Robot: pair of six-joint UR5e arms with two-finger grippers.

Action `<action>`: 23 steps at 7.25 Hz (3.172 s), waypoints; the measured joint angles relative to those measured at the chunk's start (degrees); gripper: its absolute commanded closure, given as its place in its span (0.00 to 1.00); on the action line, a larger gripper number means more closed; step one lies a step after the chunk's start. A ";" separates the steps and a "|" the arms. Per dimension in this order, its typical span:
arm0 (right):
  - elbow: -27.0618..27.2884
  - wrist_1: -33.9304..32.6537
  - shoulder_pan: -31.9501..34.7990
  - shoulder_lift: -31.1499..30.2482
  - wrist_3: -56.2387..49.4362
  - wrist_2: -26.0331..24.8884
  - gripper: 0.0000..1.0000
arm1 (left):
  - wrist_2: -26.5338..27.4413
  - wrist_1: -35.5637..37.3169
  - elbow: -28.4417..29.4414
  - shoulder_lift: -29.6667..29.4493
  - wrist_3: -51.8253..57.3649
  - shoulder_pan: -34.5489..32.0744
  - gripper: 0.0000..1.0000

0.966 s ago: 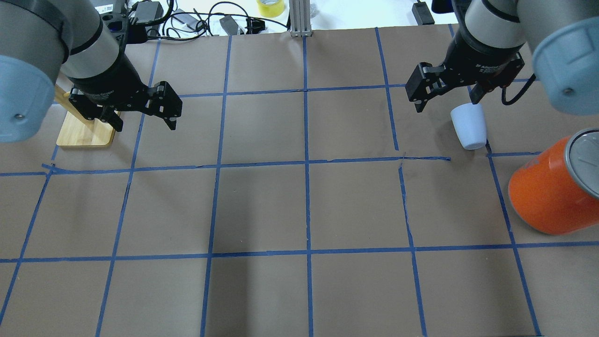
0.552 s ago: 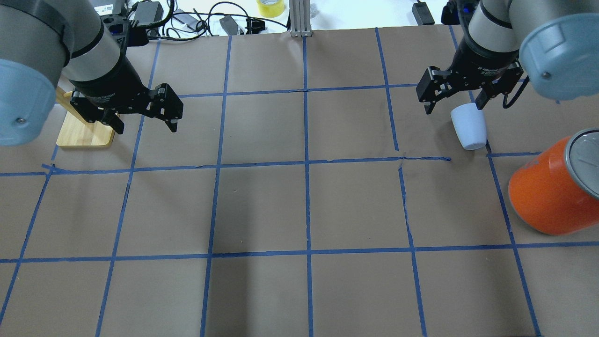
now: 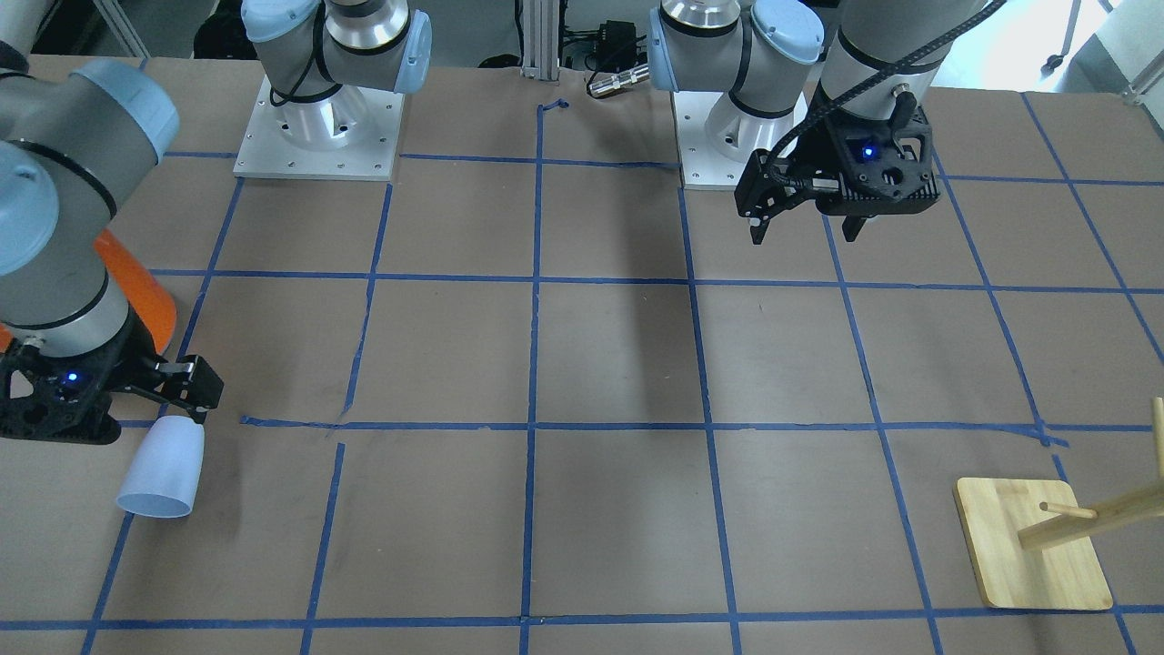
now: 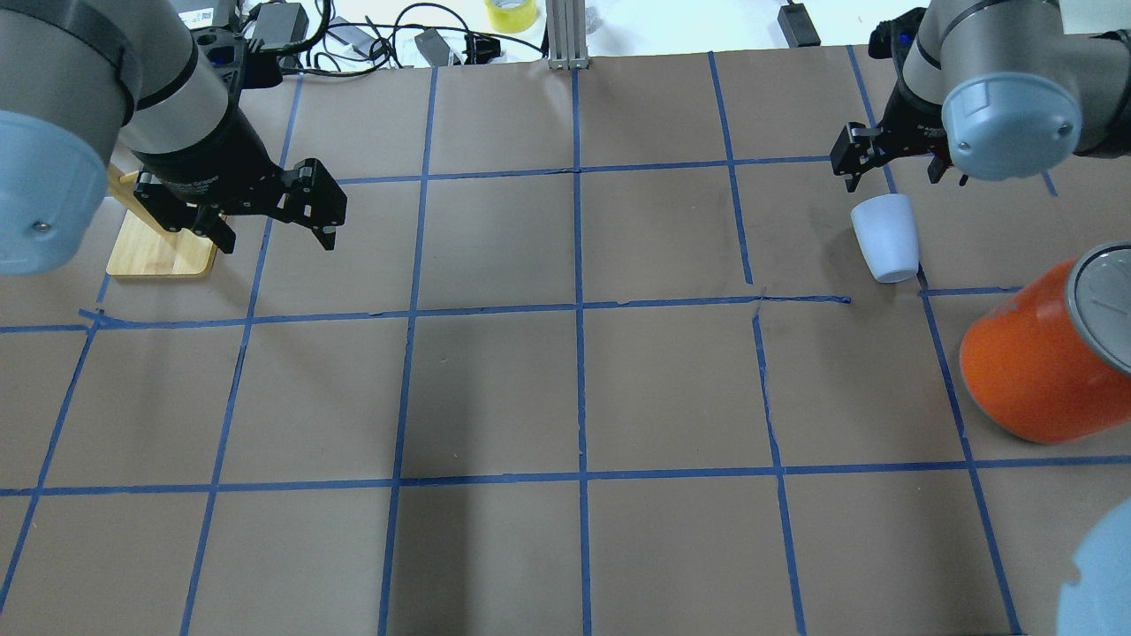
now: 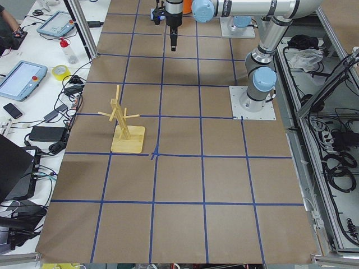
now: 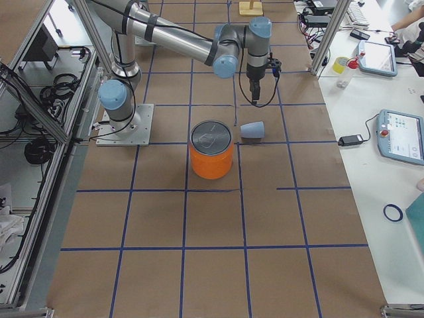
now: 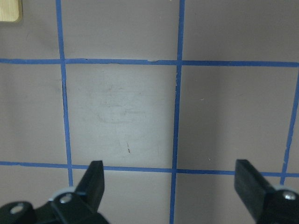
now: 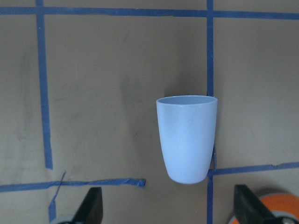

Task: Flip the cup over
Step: 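Move the right gripper down over the upright white cup, then close the right gripper on the white cup's rim and lift it, then carry the white cup with the right gripper toward the table center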

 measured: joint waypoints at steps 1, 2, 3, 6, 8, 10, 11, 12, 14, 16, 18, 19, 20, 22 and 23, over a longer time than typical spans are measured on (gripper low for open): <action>0.04 -2.25 -1.47 2.25 -1.42 -0.25 0.00 | 0.01 0.00 -0.01 0.00 0.11 -0.01 0.00; 0.06 -3.73 -2.75 4.09 -2.20 -0.04 0.00 | 0.01 0.00 -0.02 0.00 0.16 -0.01 0.00; 0.10 -4.92 -3.47 5.52 -2.93 1.01 0.00 | 0.01 0.00 -0.02 0.00 0.18 -0.01 0.00; 1.63 -10.29 -3.95 8.57 -4.12 2.83 0.00 | 0.01 -0.02 -0.02 0.00 0.19 0.03 0.00; 3.50 -14.98 -4.52 10.44 -5.10 3.29 0.00 | 0.07 -0.08 -0.02 0.00 0.19 0.03 0.00; 3.97 -17.23 -5.01 12.48 -5.98 3.98 0.00 | 0.10 -0.09 -0.07 0.00 0.19 0.03 0.00; 3.96 -18.61 -5.05 13.60 -6.07 4.17 0.00 | 0.10 -0.09 -0.07 0.00 0.19 0.02 0.00; 3.87 -19.67 -5.07 14.29 -6.15 4.23 0.00 | 0.06 -0.07 -0.21 -0.02 0.10 -0.02 0.00; 3.74 -20.18 -5.09 14.53 -6.54 3.89 0.17 | 0.06 0.00 -1.03 0.16 0.09 -0.04 0.00; 3.99 -19.74 -5.09 14.43 -6.63 4.07 0.53 | 0.09 0.10 -1.27 0.38 0.17 0.02 0.00; 4.06 -18.55 -5.03 13.71 -6.39 4.71 0.74 | 0.10 0.27 -1.27 0.43 0.18 0.05 0.00; 3.44 -16.08 -4.66 11.64 -6.34 5.25 0.75 | 0.08 0.63 -1.16 0.43 0.21 0.09 0.00; 2.65 -13.40 -3.23 8.49 -6.53 6.15 0.86 | 0.06 1.78 -0.94 0.44 0.24 0.10 0.00; 1.50 -11.89 4.10 4.30 -7.68 7.20 0.90 | 0.09 3.81 -0.62 0.44 1.17 0.17 0.00; 1.29 -12.38 8.58 3.73 -7.96 7.29 0.90 | 0.10 4.14 -0.25 0.36 2.32 0.35 0.00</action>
